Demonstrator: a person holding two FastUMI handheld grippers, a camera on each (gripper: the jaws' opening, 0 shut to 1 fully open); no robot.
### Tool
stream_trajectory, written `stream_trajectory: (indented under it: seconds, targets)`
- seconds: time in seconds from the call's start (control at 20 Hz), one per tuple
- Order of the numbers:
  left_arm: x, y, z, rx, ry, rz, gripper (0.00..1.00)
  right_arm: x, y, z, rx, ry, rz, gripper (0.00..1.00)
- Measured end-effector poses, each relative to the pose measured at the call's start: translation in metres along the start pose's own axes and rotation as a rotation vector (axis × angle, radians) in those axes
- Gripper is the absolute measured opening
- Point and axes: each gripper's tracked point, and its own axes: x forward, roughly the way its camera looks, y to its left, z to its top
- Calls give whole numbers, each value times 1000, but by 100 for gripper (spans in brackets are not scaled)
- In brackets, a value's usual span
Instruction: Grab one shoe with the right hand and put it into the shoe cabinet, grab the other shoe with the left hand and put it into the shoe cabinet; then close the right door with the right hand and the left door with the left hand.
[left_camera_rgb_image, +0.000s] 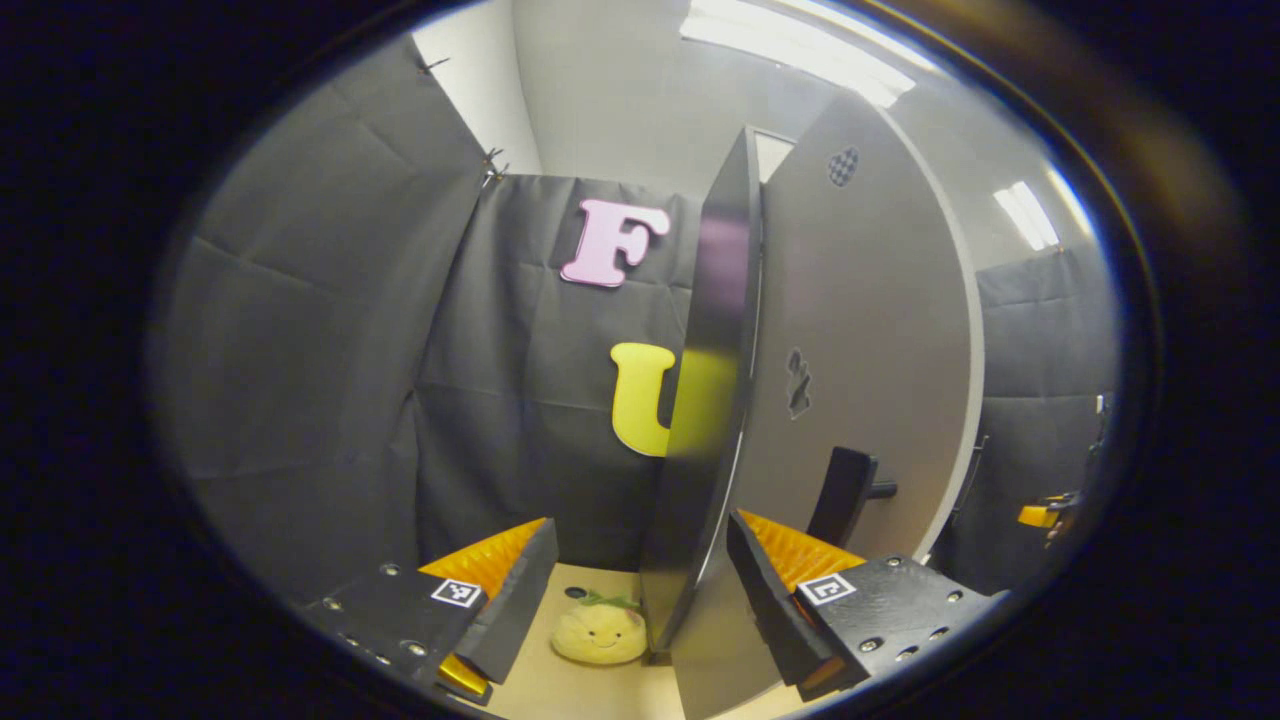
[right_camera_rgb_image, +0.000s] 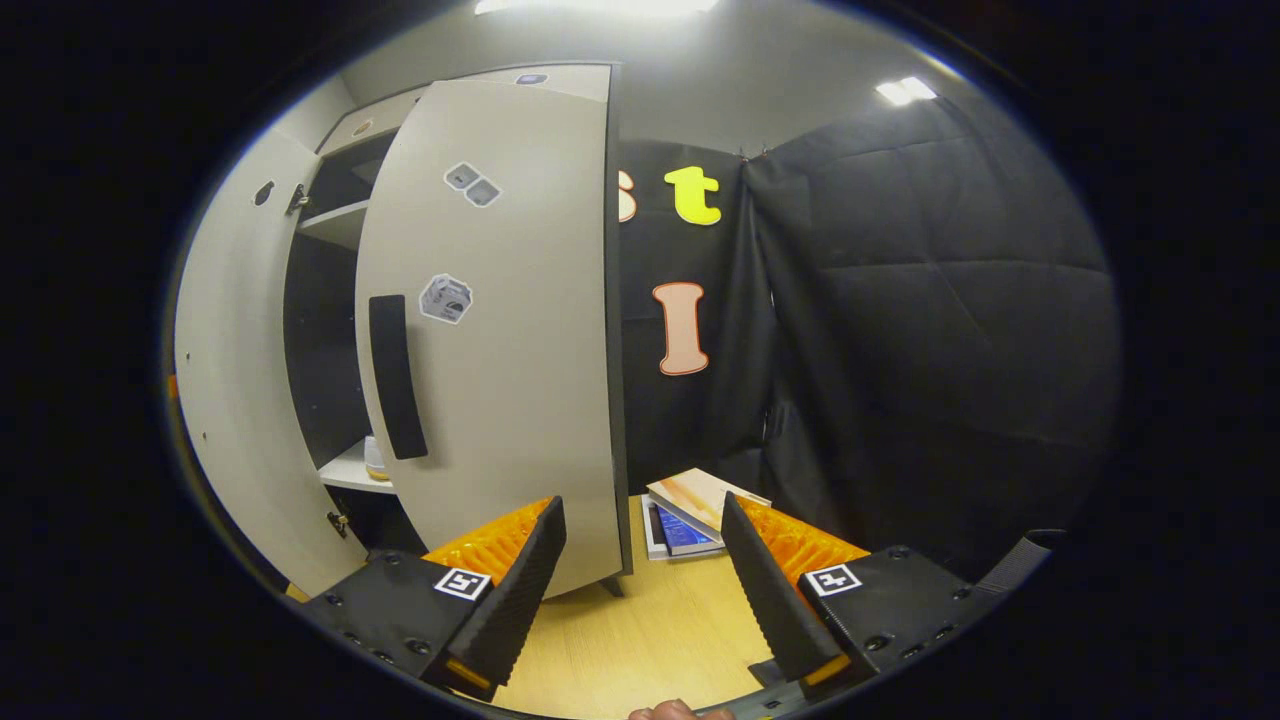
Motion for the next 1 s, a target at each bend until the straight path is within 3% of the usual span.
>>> stream_trajectory:
  seconds: [0.15,0.3,0.6,0.9,0.95,1.0]
  targets:
    - [-2,-2,12,82,-12,80,93,17,-11,1,-26,-14,28,98]
    - [-5,-6,11,74,19,126,94,36,-19,-4,-3,-3,68,98]
    - [-3,-48,-5,-38,73,116,94,65,-28,-10,-6,16,149,98]
    - [4,-104,-2,4,16,176,93,77,-45,-11,-4,14,186,98]
    - [6,-112,-6,-1,7,182,93,77,-47,-13,12,28,193,93]
    - [10,-123,-8,-9,2,185,93,77,-50,-13,23,40,199,98]
